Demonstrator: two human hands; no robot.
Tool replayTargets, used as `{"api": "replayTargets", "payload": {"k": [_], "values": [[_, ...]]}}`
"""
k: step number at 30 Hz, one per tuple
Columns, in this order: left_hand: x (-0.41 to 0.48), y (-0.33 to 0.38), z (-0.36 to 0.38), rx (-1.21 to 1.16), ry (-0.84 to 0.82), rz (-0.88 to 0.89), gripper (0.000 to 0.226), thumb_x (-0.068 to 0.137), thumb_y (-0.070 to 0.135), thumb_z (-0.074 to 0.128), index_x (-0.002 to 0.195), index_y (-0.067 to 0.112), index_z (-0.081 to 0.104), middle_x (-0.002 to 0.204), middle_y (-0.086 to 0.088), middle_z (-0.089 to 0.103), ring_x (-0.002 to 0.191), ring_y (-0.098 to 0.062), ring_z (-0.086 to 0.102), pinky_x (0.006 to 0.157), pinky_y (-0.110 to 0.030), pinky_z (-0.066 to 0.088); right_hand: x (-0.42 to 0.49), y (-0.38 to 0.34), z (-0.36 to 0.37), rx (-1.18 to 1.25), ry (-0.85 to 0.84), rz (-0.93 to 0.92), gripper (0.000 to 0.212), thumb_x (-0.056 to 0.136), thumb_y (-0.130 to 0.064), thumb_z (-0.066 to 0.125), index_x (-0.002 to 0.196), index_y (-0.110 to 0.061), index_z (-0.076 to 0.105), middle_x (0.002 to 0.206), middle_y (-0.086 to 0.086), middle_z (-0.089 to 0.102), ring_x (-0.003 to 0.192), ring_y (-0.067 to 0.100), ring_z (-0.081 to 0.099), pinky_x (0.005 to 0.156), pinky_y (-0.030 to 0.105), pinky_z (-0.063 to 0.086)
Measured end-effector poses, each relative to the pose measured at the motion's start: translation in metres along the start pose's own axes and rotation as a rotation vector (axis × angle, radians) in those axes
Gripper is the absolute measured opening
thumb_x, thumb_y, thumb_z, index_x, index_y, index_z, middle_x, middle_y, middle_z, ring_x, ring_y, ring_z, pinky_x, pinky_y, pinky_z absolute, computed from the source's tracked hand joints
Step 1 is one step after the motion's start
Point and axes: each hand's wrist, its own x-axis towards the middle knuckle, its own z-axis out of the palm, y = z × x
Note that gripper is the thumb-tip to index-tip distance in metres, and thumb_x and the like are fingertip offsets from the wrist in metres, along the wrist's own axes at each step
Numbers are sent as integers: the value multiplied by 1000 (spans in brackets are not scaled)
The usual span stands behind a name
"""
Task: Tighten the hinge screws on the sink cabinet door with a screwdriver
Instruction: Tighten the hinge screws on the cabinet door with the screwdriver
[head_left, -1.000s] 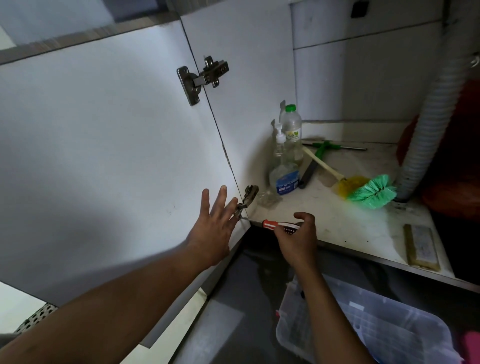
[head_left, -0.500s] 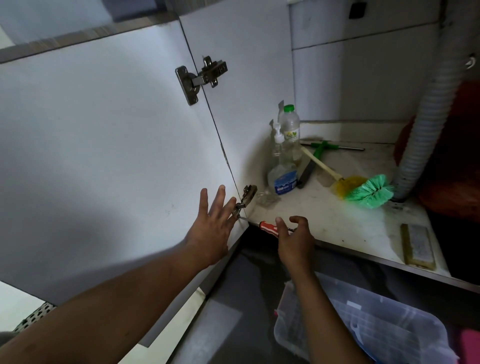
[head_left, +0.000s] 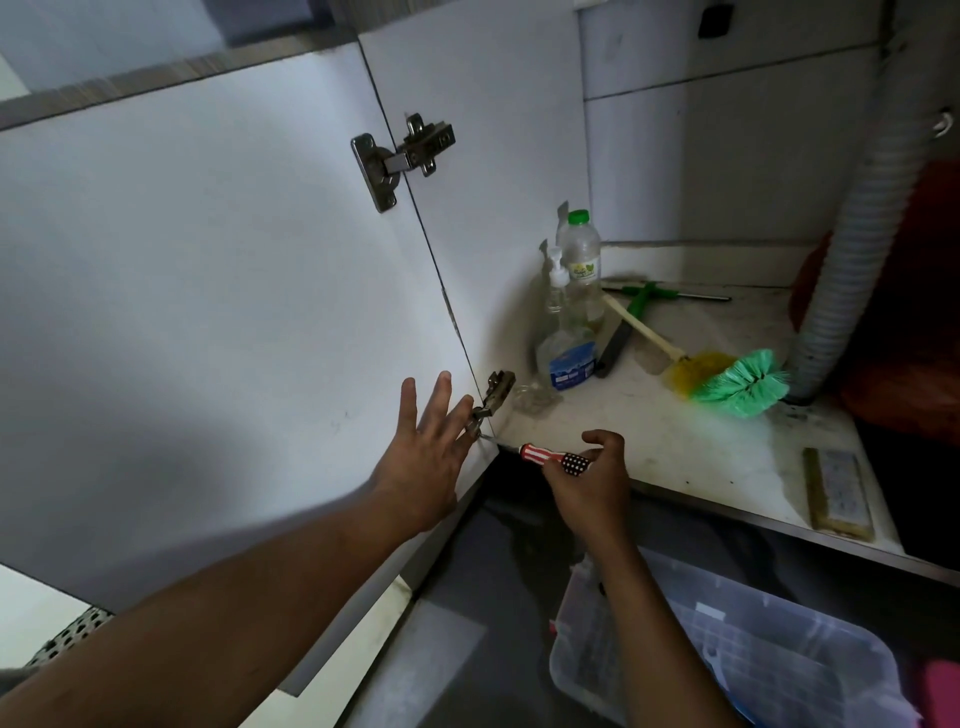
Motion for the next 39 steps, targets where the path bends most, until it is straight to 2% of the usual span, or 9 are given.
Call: {"api": "replayTargets", "payload": {"k": [4,8,10,14,20,25,30,35,39], "values": [[0,0,0,-6,2,-3,99,86,79,40,161,23,9,169,-17,-5,143,-58,-28,102,-83,-22,0,-3,2,-20,98,15,47,84,-37,74,123,-26,49,119,8,57,97,24,65,64,33,59],[-1,-1,0,-1,1,-5,100,85,80,39,161,23,9,169,-16,-5,143,-58,-29,101,-83,-23,0,-2,4,-27,56,-5,43,86,-30,72,122,-26,48,124,7,53,91,12,59,48,10,42],[0,0,1,3,2,-4,100,85,80,39,161,24,8,169,-17,-6,142,-59,-29,100,-83,-23,4,-1,-1,42,6,-13,53,80,-16,77,120,-28,45,121,5,50,89,12,60,48,8,45],[0,0,1,0,-3,-4,99,85,80,39,161,24,8,169,-17,-7,142,-59,-30,101,-83,-23,4,-5,0,-24,76,25,44,88,-38,68,123,-25,47,123,15,60,94,27,68,68,36,61],[0,-1,1,8,4,0,98,86,78,38,161,23,7,169,-17,-7,142,-59,-29,100,-83,-23,8,-2,-5,-23,-48,31,56,81,-19,77,125,-29,43,124,5,51,98,18,59,53,13,43],[0,-1,0,5,5,2,97,87,78,38,161,23,8,169,-17,-6,142,-59,-30,101,-83,-23,2,-5,0,-88,31,28,45,90,-42,64,127,-26,45,125,14,60,95,25,68,71,36,60],[-1,-1,1,1,13,4,97,87,78,38,161,23,9,169,-17,-5,143,-59,-28,103,-83,-21,5,-2,-4,-11,-62,18,60,77,-13,80,121,-30,42,115,0,47,95,13,56,52,11,47],[-1,0,2,-4,7,3,97,86,78,38,161,24,8,169,-17,-6,142,-58,-30,103,-82,-21,2,-2,2,-57,57,-5,38,87,-36,70,117,-27,48,115,11,62,86,23,70,70,39,61],[-1,-1,2,-5,5,7,96,87,77,38,161,24,8,169,-17,-7,143,-58,-30,102,-82,-22,6,-1,-1,-36,-32,-38,48,80,-20,78,114,-31,45,118,1,52,86,8,58,55,14,50]]}}
